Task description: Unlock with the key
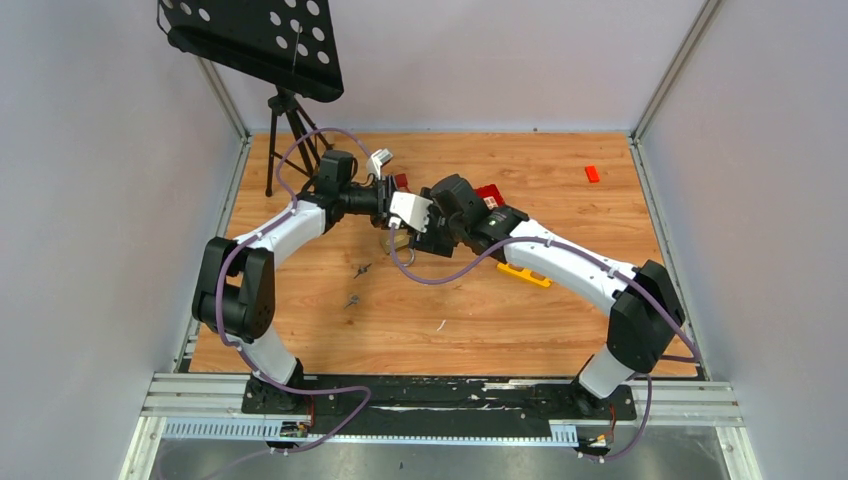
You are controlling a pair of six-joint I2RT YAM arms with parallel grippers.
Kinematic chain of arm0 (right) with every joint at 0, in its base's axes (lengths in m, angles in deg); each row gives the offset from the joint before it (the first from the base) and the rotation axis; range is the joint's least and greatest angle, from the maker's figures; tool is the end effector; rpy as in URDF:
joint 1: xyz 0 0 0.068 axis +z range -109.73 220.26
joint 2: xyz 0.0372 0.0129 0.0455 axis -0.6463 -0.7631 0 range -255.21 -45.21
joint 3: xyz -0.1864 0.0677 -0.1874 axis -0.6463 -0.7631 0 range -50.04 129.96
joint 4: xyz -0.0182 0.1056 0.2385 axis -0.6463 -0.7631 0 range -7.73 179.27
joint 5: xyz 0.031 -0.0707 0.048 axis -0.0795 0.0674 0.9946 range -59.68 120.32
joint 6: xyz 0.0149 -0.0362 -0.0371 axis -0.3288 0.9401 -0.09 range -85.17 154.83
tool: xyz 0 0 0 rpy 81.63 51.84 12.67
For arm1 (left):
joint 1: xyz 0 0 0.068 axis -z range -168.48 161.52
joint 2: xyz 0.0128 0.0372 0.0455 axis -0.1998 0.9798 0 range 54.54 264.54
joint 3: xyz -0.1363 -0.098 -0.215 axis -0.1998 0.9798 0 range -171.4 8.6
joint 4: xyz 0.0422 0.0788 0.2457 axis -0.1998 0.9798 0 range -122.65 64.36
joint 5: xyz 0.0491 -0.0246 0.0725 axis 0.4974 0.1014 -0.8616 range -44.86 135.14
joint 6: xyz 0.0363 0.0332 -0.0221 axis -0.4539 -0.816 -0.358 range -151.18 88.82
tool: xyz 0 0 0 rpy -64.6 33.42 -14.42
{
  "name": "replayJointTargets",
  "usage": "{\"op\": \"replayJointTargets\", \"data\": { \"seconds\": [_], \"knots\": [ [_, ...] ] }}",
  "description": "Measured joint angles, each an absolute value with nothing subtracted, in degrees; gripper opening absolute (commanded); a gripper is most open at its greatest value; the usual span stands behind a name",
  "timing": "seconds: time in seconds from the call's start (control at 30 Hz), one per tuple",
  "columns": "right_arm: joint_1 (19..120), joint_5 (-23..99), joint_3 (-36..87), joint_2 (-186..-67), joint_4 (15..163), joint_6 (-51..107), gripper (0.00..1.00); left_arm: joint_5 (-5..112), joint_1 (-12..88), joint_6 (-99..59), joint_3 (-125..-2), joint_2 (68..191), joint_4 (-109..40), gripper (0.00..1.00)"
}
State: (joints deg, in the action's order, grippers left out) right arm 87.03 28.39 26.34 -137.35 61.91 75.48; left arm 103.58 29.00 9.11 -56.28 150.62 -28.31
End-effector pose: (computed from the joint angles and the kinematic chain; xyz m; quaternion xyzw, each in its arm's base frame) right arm 0.2488 0.2628 0.2936 -0.6290 0.6678 0.0057 0.3981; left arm 0.3382 -0.1383 0.2467 0.0655 0.8049 -0.5730 0.1401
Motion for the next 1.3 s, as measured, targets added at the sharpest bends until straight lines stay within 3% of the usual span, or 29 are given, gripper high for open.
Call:
{"op": "replayJointTargets", "data": {
  "seconds": [0.63,1.07,1.3],
  "knots": [
    [87.38,24.15,24.92,-139.36,63.62,75.45,0.68,105.63,28.98,11.74,-54.40,150.46,-33.29,0.00],
    [79.79,38.64,27.81,-141.48,60.89,73.42,0.67,106.48,28.78,7.60,-54.11,147.38,-32.87,0.00],
    [77.89,40.50,28.99,-141.68,60.80,73.03,0.67,106.55,28.71,5.97,-54.09,145.90,-32.00,0.00]
  ]
}}
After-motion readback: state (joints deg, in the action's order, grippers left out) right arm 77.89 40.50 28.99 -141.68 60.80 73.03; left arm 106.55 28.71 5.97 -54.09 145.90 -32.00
